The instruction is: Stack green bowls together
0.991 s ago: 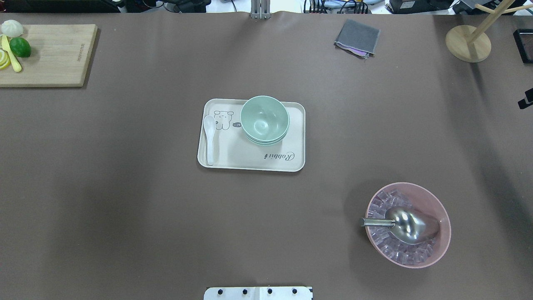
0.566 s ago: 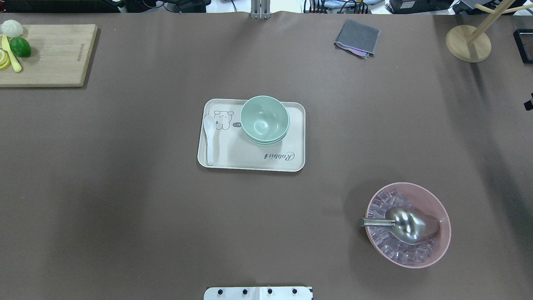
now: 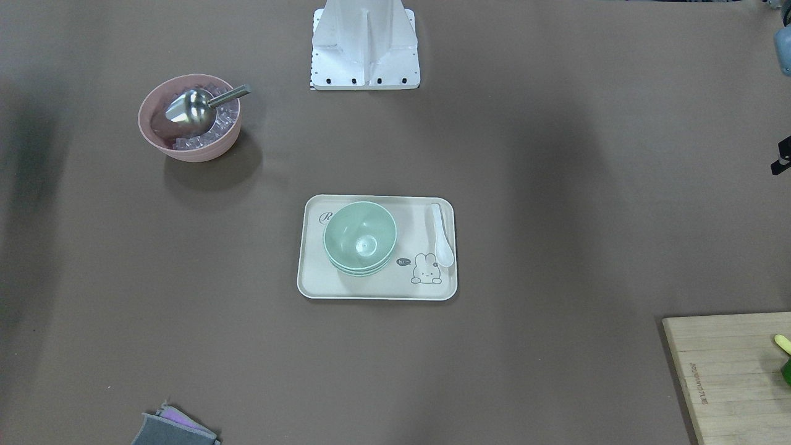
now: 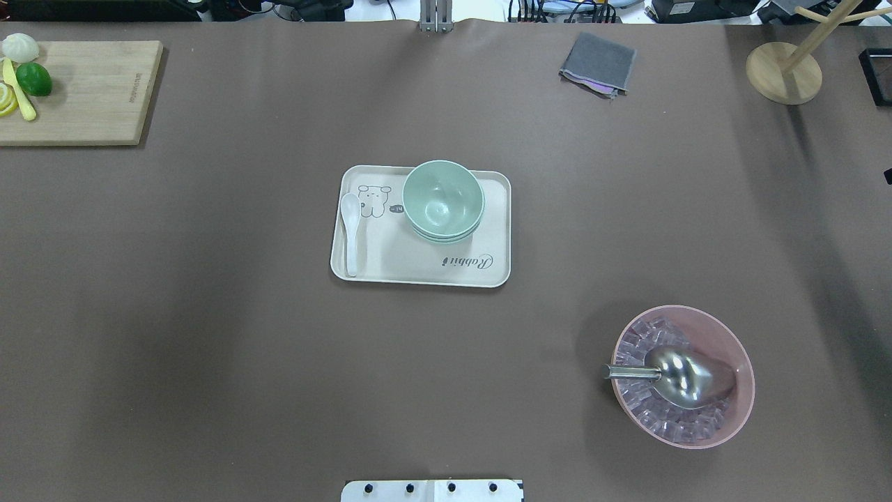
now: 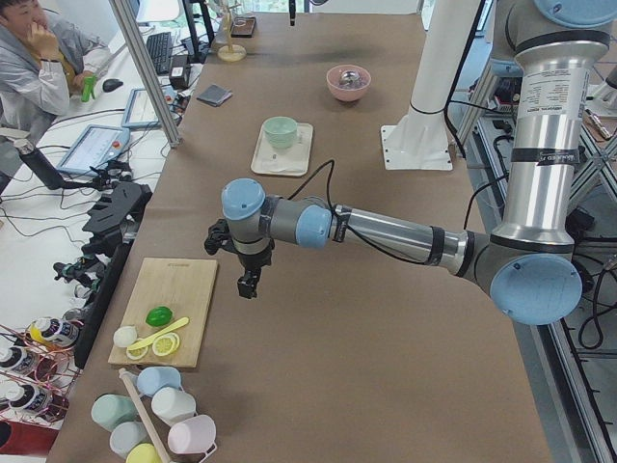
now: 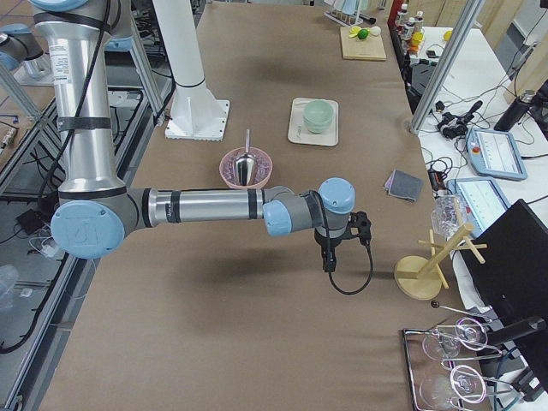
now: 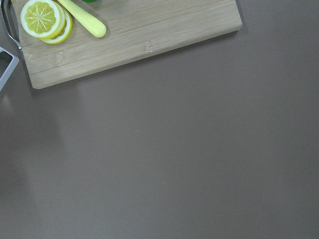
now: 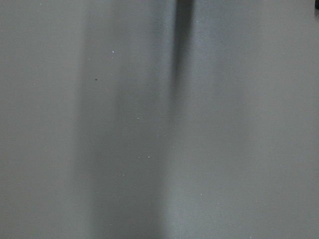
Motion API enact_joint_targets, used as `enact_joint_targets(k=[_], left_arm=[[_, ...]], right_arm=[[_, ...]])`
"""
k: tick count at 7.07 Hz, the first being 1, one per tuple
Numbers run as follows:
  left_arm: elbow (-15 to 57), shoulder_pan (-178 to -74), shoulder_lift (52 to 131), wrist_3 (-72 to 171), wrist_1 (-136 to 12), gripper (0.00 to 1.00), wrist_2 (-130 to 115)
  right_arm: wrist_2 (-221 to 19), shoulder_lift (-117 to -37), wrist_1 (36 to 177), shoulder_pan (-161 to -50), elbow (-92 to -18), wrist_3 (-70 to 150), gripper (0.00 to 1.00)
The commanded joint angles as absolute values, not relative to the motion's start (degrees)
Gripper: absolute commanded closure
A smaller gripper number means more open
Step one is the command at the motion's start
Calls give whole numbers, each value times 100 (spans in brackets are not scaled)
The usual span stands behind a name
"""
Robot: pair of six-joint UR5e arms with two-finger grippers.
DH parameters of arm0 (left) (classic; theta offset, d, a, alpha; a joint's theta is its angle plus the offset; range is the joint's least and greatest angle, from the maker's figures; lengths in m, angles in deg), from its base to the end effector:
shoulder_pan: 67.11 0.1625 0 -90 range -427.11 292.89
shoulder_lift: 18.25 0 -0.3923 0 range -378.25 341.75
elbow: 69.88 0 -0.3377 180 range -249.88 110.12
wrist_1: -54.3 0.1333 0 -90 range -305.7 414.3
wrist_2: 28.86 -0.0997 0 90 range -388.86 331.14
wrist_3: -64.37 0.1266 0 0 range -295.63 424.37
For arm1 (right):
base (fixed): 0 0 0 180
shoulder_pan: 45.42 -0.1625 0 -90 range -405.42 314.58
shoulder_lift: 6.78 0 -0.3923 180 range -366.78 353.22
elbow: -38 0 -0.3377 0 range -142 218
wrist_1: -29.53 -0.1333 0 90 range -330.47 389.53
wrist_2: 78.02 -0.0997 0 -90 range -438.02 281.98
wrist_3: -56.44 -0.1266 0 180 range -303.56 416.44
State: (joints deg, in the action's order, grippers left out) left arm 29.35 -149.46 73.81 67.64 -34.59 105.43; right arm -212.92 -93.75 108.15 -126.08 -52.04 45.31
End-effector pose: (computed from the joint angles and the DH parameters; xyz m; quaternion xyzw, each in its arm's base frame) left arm 0.0167 -0.4613 0.5600 0.0678 0.3783 0.1211 0.9152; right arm -0.0340 -0.4777 0.5981 0.0471 -0.3935 -0.0337 0.9175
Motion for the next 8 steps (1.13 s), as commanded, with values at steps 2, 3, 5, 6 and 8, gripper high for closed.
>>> enact_joint_targets(k=[2,3,5,6,8], left_arm=[[2891,-14946,7377,6744,-3456,2,10561],[2900,-14946,7377,6744,-3456,2,10561],[2926,-14938,7403,6744,-3491,2,10561],[2918,-14937,7395,6753,-3509,2,10553],[2900,-14937,7395,6753,-3518,2,10553]], right_arm=[[-21284,-9318,10819,-12602,-5235,4485,0],[-21284,-9318,10819,-12602,-5227,4475,0],[-21293,-9327,10801,-12602,-5244,4467,0],[-21293,-9327,10801,-12602,-5236,4467,0],[-21293,-9327,10801,-12602,-5236,4467,0]])
